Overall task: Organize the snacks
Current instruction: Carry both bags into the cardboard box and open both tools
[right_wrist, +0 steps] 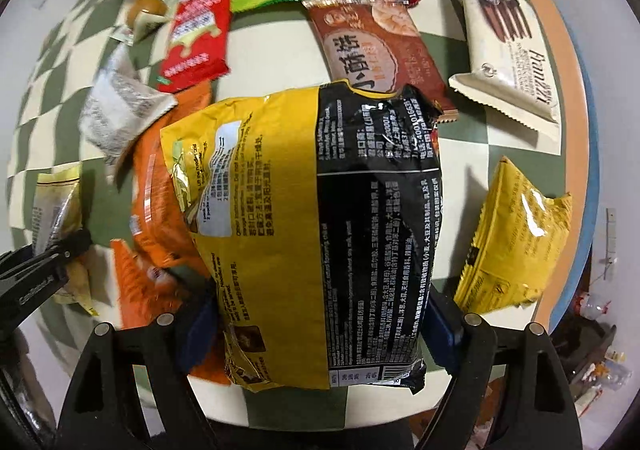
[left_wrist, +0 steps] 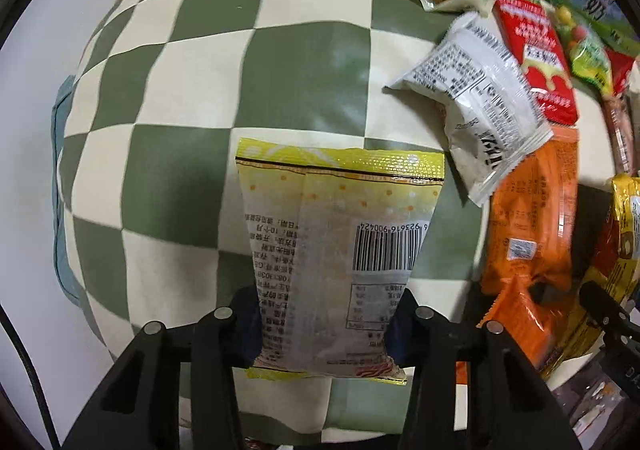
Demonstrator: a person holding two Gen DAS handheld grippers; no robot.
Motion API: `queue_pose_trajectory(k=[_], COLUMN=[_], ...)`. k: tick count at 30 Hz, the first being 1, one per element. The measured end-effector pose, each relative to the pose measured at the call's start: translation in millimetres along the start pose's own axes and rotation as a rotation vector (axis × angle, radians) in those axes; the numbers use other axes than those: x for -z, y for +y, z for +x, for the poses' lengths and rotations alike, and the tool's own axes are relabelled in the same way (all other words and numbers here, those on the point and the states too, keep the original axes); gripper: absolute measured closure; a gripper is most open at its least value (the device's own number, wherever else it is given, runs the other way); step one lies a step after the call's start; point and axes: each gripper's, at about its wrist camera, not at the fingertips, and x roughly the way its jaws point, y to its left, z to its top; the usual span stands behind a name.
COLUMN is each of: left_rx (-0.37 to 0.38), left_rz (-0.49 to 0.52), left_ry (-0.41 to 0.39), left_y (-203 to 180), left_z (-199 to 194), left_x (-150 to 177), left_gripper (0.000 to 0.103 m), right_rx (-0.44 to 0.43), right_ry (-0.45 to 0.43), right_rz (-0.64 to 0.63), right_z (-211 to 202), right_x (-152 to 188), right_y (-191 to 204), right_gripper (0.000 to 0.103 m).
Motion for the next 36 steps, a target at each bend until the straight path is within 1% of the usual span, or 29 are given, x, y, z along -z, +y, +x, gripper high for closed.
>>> queue_pose_trajectory(k=[4,5,7,9,11,12,14,15,17,18,19,21,24,26,29,30,32,33,35,36], left_rx=[0.047,0.064,0.096,0.126,0.156,0.175,0.204,0.213,0.230,0.239,0.248,0.264,0.290,0.301,0.273,0.271,0.271,0.283,0.298,0.299], left_rz=[-0.030,-0.034,-0.036,-0.034,-0.026,-0.019,-0.008,0.001,0.009,0.015,0.023,0.030,0.036,0.030,0.026,0.026,0.024,0.025,0.017,0.015], left_ry=[-0.040,-0.060,-0.099,-0.142,-0.181,-0.198,-0.220,-0.230,-0.249,-0.254,-0.257,-0.263,-0.268,-0.258,-0.243,-0.226,-0.179,-0.145,-0.073,-0.054], left_y=[10,9,6,-1,-9,-15,-28,-33,-44,-52,-60,-70,-87,-95,-107,-112,-120,-124,-130,-133], left_z=[-35,-49,-74,-99,-129,-145,-167,-175,-190,-194,-201,-209,-218,-218,-207,-199,-180,-167,-141,-132], left_x=[11,14,16,14,0,-12,-51,-73,-104,-125,-141,-171,-224,-259,-309,-326,-352,-364,-382,-389], left_gripper=[0.060,0.060,0.060,0.060,0.060,0.060,0.060,0.060,0.060,0.060,0.060,0.060,0.060,0.060,0.060,0.060,0.060,0.060,0.060,0.060], right_rx=[-0.050,-0.067,-0.096,-0.133,-0.169,-0.186,-0.212,-0.228,-0.248,-0.250,-0.250,-0.249,-0.229,-0.216,-0.206,-0.196,-0.181,-0.170,-0.165,-0.160], right_ry=[-0.029,-0.040,-0.063,-0.087,-0.118,-0.129,-0.156,-0.172,-0.215,-0.239,-0.258,-0.297,-0.340,-0.342,-0.323,-0.309,-0.268,-0.234,-0.180,-0.138], right_rz=[0.005,0.008,0.005,0.007,0.006,0.006,0.005,0.006,0.000,-0.005,-0.010,-0.015,-0.021,-0.025,-0.022,-0.024,-0.028,-0.029,-0.034,-0.031], right_z=[-18,-24,-39,-54,-86,-109,-143,-155,-179,-191,-200,-219,-237,-239,-234,-229,-216,-202,-184,-166], right_x=[4,5,0,-6,-23,-39,-59,-73,-99,-114,-123,-150,-206,-240,-297,-313,-349,-368,-396,-412], right_y=[-8,-17,-20,-24,-26,-29,-27,-29,-31,-33,-36,-44,-55,-56,-66,-68,-71,-73,-67,-69], right_gripper=[0.016,0.016,0.016,0.016,0.016,0.016,0.016,0.016,0.016,0.016,0.016,0.016,0.016,0.016,0.016,0.016,0.016,0.016,0.016,0.016])
